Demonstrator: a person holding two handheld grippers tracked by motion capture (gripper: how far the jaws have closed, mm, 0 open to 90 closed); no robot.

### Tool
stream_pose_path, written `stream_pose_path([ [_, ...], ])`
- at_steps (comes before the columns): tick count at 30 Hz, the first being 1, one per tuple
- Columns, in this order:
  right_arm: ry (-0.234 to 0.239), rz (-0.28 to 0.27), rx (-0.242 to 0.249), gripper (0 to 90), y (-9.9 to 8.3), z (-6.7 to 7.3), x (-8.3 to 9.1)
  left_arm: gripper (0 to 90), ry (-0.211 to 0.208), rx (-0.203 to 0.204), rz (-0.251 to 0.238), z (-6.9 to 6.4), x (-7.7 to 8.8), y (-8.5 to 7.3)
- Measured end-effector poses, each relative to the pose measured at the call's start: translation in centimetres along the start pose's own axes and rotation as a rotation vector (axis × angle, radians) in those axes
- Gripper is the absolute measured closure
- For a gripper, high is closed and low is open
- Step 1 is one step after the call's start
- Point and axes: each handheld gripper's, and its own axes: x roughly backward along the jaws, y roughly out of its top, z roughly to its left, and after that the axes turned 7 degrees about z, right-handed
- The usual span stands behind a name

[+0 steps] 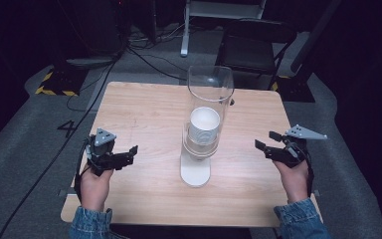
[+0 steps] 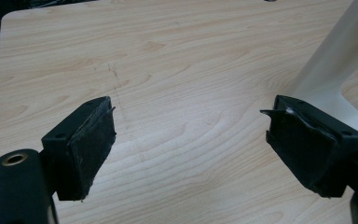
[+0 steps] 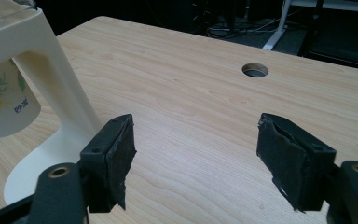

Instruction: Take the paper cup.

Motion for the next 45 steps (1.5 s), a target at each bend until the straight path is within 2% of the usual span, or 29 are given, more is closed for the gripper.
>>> stream_pose_path([
  [4,0.006,0.001,0.004,27.6,0.1,0.1,0.1,15.4,-0.009,0.01,-0.015,0.0,0.3,0.1],
  [11,0.014,0.011,0.008,26.5,0.1,0.4,-0.2,15.4,-0.026,-0.014,-0.02,-0.7,0.5,0.4],
  [13,0.021,0.012,0.014,26.0,0.1,0.7,-0.3,15.4,-0.032,-0.028,-0.02,-0.8,0.6,0.5],
  [15,0.032,0.015,0.019,25.3,0.2,1.1,-0.4,15.4,-0.033,-0.026,-0.022,-0.8,0.7,0.5],
  [19,0.107,0.009,0.038,25.0,0.7,2.6,-0.4,15.4,-0.036,-0.02,-0.027,-0.8,0.9,0.6],
  [23,0.135,0.025,0.098,24.2,1.0,4.3,-0.8,15.4,-0.038,-0.023,-0.017,-0.7,0.9,0.5],
  [30,0.193,0.047,0.156,21.8,1.3,6.8,-1.8,15.4,-0.045,-0.02,-0.02,-0.7,1.0,0.4],
  [37,0.254,0.044,0.169,15.3,1.5,8.7,-3.2,15.4,-0.04,-0.018,-0.008,-0.4,0.9,0.2],
  [45,0.314,0.04,0.194,14.2,1.4,10.8,-5.4,15.4,-0.036,-0.022,0.006,-0.3,0.7,0.1],
])
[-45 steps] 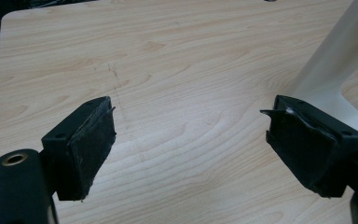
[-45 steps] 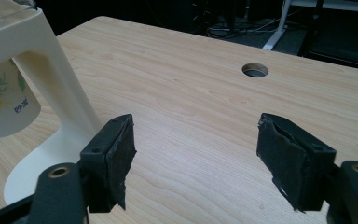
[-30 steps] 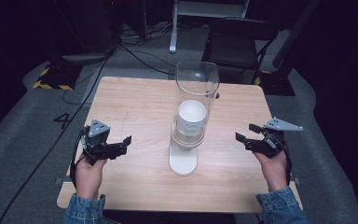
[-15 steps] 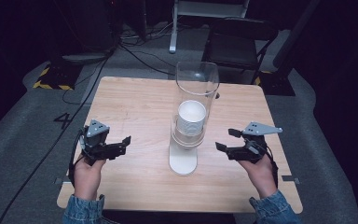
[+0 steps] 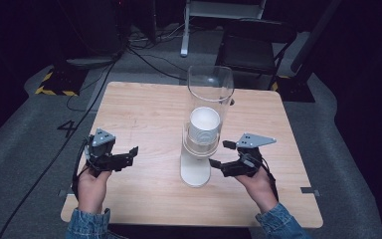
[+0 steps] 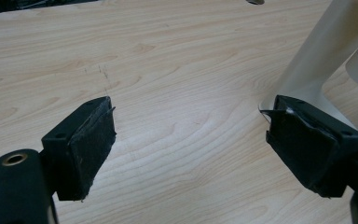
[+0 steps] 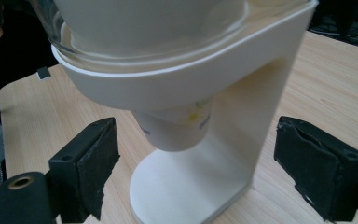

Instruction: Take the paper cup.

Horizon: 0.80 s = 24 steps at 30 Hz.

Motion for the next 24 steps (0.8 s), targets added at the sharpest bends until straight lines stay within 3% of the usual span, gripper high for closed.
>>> stream_pose_path([
  [12,0.054,-0.074,0.028,14.5,-0.5,0.6,-4.0,15.5,-0.004,0.001,0.006,0.1,-0.1,-0.1],
  [16,0.036,-0.124,0.042,15.5,-0.5,0.9,-4.9,15.4,-0.002,-0.007,0.01,0.1,-0.1,-0.1],
  [24,0.002,-0.133,0.047,26.1,-0.8,1.3,-6.3,15.4,-0.014,-0.008,0.017,-0.1,-0.4,-0.1],
])
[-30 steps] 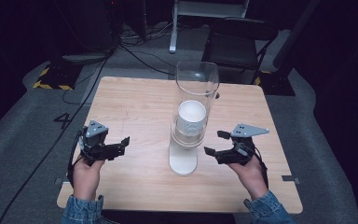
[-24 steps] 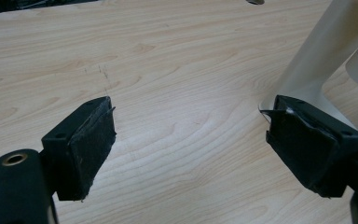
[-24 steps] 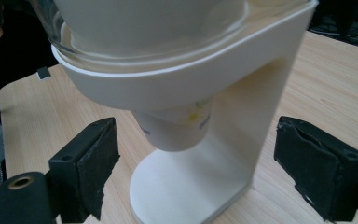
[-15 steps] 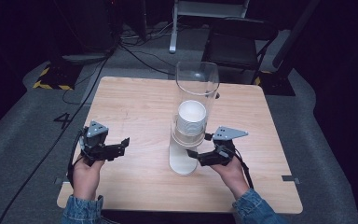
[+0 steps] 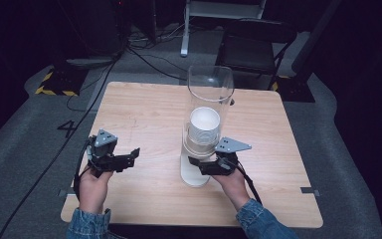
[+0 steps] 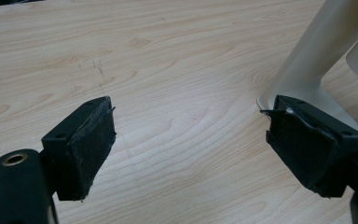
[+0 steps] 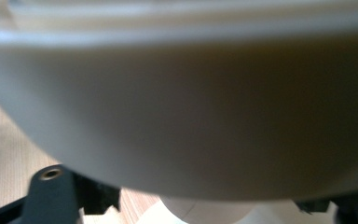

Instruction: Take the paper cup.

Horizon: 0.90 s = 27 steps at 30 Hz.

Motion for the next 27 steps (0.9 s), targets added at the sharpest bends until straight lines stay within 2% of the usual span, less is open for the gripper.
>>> stream_pose_path([
  [3,-0.017,-0.012,0.005,31.8,-0.14,0.0,0.05,15.4,0.0,0.0,0.001,0.08,0.04,-0.01],
  [5,-0.008,-0.012,-0.008,32.3,-0.16,-0.17,0.13,15.5,0.0,0.0,0.001,0.08,0.04,-0.01],
  [11,-0.018,0.0,-0.001,32.9,-0.04,-0.1,0.16,15.5,-0.001,-0.001,0.001,-0.01,0.02,0.0],
  [19,-0.029,-0.002,0.023,33.1,-0.12,-0.29,0.16,15.5,-0.004,0.005,0.001,0.05,0.17,0.0],
  [27,-0.07,-0.005,0.065,33.1,-0.28,-0.5,0.15,15.5,-0.008,0.004,0.005,0.02,0.01,-0.04],
])
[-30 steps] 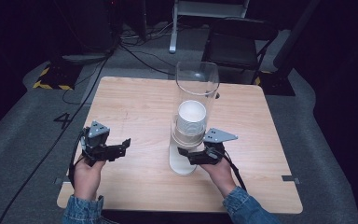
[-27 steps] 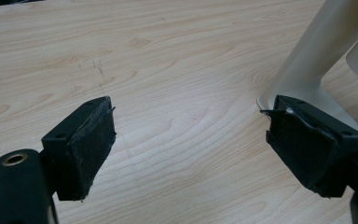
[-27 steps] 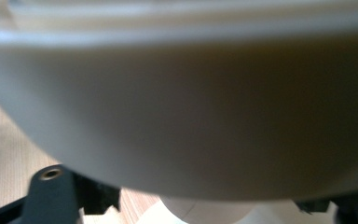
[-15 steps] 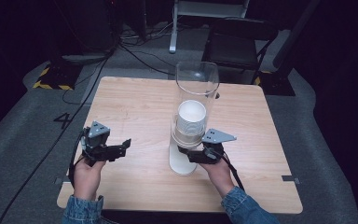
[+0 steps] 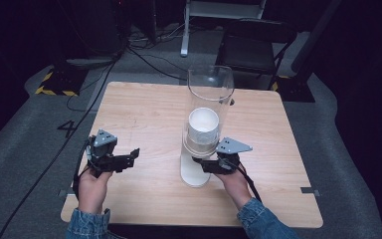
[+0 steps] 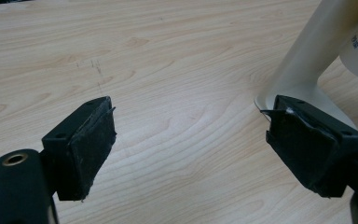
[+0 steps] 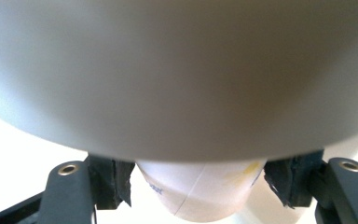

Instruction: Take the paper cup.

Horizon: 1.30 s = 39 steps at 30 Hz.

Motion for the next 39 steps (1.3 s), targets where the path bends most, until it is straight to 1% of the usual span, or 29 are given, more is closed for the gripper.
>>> stream_pose_path([
  [2,-0.012,0.002,0.017,33.0,0.0,-0.1,0.0,15.5,-0.002,0.0,0.0,0.0,0.0,0.0],
  [6,-0.002,0.002,0.017,33.0,-0.1,-0.2,0.0,15.5,-0.004,-0.002,0.003,0.0,0.0,0.0],
  [10,-0.009,0.005,0.007,33.0,-0.1,0.0,0.0,15.5,-0.004,-0.001,0.003,0.1,0.0,0.0],
  [14,-0.001,0.004,-0.006,33.0,-0.1,0.1,0.0,15.5,-0.002,0.0,0.006,0.1,-0.1,0.0],
  [18,-0.001,0.004,-0.019,33.0,-0.2,0.3,0.0,15.5,-0.017,0.011,0.006,0.1,-0.2,0.0],
  [22,0.015,0.007,-0.043,33.0,-0.2,0.5,-0.1,15.5,-0.013,0.018,0.003,0.1,-0.2,0.0],
  [26,0.02,0.007,-0.051,33.0,-0.3,0.6,-0.1,15.5,-0.015,0.018,0.004,0.1,-0.2,0.0],
  [28,0.038,0.009,-0.063,33.5,-0.3,0.6,-0.2,15.5,-0.017,0.02,0.002,0.2,-0.2,0.0],
  [29,0.09,0.019,-0.111,33.6,-0.5,0.5,-0.5,15.5,-0.017,0.02,0.002,0.2,-0.2,0.0],
  [30,0.096,0.021,-0.123,33.8,-0.6,0.5,-0.6,15.5,-0.018,0.02,0.002,0.2,-0.2,0.0],
  [31,0.09,0.027,-0.12,33.8,-0.7,0.5,-0.6,15.5,-0.019,0.02,0.002,0.2,-0.2,0.0],
  [34,0.09,0.038,-0.119,33.8,-1.1,0.3,-0.8,15.5,-0.018,0.019,0.002,0.2,-0.2,0.0],
  [36,0.081,0.035,-0.099,33.8,-1.1,0.3,-0.8,15.5,-0.018,0.027,0.001,0.3,-0.2,0.0],
  [39,0.054,0.035,-0.066,33.7,-1.3,0.5,-0.8,15.5,-0.015,0.024,0.003,0.4,-0.2,-0.1],
])
